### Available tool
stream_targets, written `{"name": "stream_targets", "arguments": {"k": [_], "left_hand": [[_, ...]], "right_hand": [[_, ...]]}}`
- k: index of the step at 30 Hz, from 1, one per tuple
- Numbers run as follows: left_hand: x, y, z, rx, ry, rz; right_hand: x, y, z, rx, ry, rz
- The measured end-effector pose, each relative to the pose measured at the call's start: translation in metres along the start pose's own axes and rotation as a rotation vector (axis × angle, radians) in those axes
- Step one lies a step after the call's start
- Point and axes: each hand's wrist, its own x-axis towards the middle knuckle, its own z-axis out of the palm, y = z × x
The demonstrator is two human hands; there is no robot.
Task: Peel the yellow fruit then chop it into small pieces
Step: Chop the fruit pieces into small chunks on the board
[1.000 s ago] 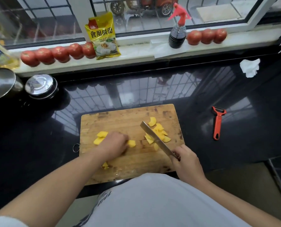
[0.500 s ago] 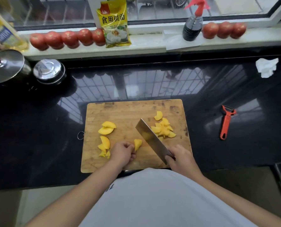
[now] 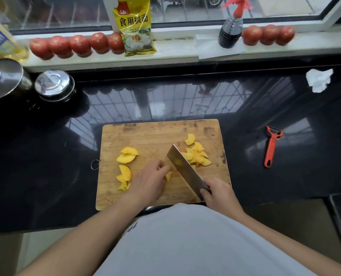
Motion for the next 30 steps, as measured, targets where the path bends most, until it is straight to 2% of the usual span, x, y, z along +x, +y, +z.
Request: {"name": "stream_targets", "arguments": {"k": [1, 3, 5, 6, 8, 10, 12, 14, 19, 26, 30], "left_hand": [[0.004, -0.005, 0.000, 0.051, 0.008, 0.113], [0.011, -0.017, 0.004, 0.166, 0.014, 0.222], [0.018, -0.021, 0.001, 0.290, 0.017, 0.285], [0.021, -0.017, -0.004, 0.308, -0.011, 0.255], [0.024, -0.001, -0.016, 0.238, -0.134, 0.049], [0.026, 0.013, -0.021, 0.019, -0.239, -0.314], [0.027, 0.021, -0.019, -0.425, -0.286, -0.626], [0.021, 0.027, -0.016, -0.820, -0.344, -0.821], [0.003, 0.037, -0.005, -0.986, -0.379, -0.843], [0.003, 0.052, 0.003, -1.127, -0.220, -0.889], [0.008, 0.050, 0.007, -1.155, -0.218, -0.934]], "right_hand": [[-0.001, 0.000, -0.001, 0.004, 0.005, 0.010], [-0.002, 0.000, -0.002, 0.007, 0.027, 0.020], [-0.003, -0.001, -0.002, 0.012, 0.042, 0.026], [-0.003, -0.001, -0.002, 0.011, 0.046, 0.031], [-0.003, 0.000, -0.003, 0.008, 0.052, 0.034], [-0.003, 0.002, -0.003, 0.011, 0.053, 0.025], [-0.003, 0.003, -0.003, 0.010, 0.040, 0.021], [-0.003, 0.003, -0.003, 0.007, 0.033, 0.020], [-0.004, -0.005, -0.007, -0.088, 0.049, -0.063], [-0.007, -0.013, -0.009, -0.500, 0.119, -0.472], [-0.005, -0.017, -0.008, -0.590, 0.107, -0.574]]}}
